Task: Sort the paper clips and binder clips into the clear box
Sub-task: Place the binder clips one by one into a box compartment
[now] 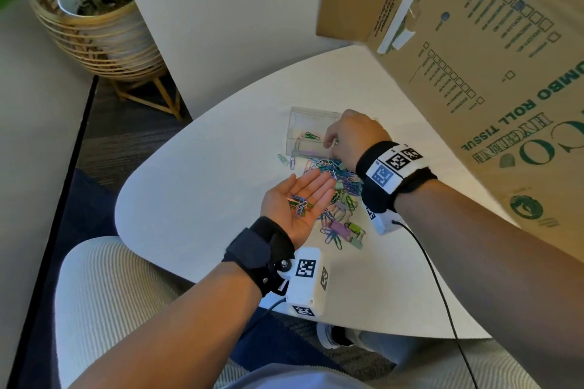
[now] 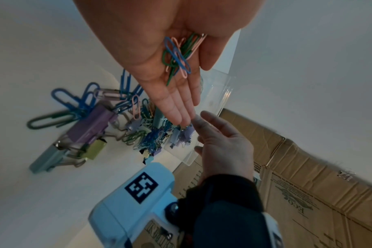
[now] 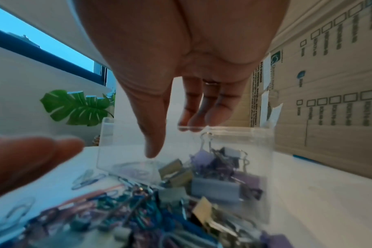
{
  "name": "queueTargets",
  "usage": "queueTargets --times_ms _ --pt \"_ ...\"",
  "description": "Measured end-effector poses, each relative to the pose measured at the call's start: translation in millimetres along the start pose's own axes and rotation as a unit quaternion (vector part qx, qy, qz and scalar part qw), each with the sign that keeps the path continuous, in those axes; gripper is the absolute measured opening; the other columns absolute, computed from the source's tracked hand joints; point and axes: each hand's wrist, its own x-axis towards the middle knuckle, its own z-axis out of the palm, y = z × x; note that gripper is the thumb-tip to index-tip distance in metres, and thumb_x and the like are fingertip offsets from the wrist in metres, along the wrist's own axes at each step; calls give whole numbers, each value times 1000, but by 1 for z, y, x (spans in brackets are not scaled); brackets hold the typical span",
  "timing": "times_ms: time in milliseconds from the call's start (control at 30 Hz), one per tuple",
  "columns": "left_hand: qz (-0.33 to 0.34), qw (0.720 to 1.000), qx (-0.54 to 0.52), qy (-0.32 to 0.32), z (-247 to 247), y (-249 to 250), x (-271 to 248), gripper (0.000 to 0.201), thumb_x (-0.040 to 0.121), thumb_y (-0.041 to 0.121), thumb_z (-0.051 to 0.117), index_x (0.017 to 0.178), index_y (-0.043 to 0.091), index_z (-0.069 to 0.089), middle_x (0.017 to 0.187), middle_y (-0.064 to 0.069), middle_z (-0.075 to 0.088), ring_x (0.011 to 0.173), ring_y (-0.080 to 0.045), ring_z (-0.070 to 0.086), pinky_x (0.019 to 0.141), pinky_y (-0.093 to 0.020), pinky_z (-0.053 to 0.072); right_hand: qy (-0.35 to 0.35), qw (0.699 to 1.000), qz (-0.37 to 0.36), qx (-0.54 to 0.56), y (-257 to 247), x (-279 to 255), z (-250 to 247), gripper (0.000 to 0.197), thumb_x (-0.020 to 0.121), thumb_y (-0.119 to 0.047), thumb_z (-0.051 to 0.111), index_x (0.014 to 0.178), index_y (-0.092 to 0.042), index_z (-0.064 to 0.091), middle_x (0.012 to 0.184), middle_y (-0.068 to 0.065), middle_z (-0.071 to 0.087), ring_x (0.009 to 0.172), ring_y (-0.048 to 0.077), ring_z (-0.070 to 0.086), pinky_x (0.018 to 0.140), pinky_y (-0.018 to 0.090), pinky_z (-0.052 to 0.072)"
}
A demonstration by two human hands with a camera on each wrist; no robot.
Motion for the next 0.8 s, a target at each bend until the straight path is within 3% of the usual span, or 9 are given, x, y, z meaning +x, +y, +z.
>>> queueTargets --times_ms 100,233,533,800 --pt "-1 1000 7 -3 1 -2 0 42 101 24 34 110 -8 60 108 -25 68 99 -35 66 88 -41 52 -4 1000 -2 3 4 0 -4 25 90 -16 58 110 -27 69 120 4 63 102 27 61 88 34 49" --pt "3 1000 1 -8 0 0 -1 43 101 24 35 109 -8 61 107 -25 68 91 -35 70 84 -42 55 36 999 11 39 8 4 -19 27 90 -12 56 109 -25 71 113 1 69 101 27 63 91 36 50" --pt "4 1000 9 -9 1 2 -4 44 101 25 34 110 -8 61 110 -25 67 94 -34 69 84 -41 56 17 999 46 8 21 20 -16 23 90 -16 60 107 -28 71 118 5 65 101 29 61 85 35 48" --pt "7 1000 8 -5 2 4 -2 42 101 24 35 106 -8 62 106 -25 68 101 -36 64 88 -41 51 1 999 31 7 26 8 0 20 88 -19 63 103 -28 72 117 2 66 99 25 63 82 32 51"
